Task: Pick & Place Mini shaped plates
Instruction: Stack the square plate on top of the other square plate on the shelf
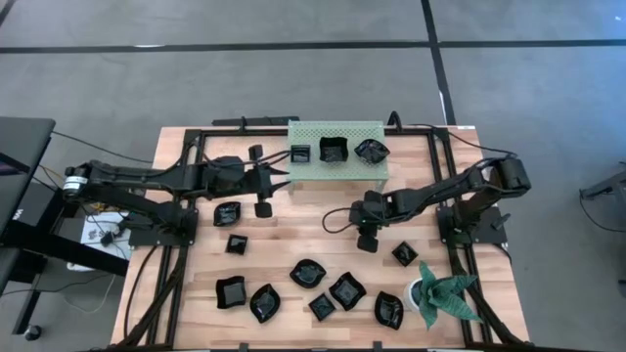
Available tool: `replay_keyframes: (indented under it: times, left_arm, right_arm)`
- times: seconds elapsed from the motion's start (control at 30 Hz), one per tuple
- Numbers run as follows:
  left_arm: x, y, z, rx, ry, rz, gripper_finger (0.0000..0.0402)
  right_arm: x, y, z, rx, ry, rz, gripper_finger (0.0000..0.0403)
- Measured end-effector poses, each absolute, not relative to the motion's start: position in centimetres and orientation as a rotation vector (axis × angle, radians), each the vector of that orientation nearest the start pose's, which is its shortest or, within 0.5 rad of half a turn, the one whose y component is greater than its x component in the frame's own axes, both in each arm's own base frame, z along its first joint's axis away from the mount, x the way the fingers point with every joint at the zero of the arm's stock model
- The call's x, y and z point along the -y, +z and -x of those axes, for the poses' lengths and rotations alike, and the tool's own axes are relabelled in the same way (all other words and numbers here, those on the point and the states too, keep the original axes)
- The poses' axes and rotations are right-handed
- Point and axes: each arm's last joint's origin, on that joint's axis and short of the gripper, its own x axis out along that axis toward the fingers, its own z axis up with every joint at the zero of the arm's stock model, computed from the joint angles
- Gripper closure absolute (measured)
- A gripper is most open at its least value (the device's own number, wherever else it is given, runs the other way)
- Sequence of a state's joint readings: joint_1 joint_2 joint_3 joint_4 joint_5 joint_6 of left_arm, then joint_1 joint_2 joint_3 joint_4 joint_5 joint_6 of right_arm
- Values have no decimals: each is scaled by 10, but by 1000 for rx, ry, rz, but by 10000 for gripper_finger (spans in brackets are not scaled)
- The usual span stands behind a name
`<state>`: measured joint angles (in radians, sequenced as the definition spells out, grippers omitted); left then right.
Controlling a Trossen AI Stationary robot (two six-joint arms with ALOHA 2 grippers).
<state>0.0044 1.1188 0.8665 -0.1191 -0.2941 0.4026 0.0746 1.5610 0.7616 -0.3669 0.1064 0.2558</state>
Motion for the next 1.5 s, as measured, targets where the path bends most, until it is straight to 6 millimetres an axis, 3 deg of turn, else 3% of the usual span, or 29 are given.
replay_keyframes:
  times: [0.7,1.17,1.5]
  left_arm:
    - [-9,304,-247,-403,207,-444,298]
    - [-9,305,-247,-395,217,-392,298]
    - [-9,305,-248,-389,220,-383,298]
  right_arm:
    - [-12,147,-266,-1147,-239,16,301]
    - [-6,144,-267,-1161,-244,-4,301]
    - [-1,128,-269,-1247,-228,12,301]
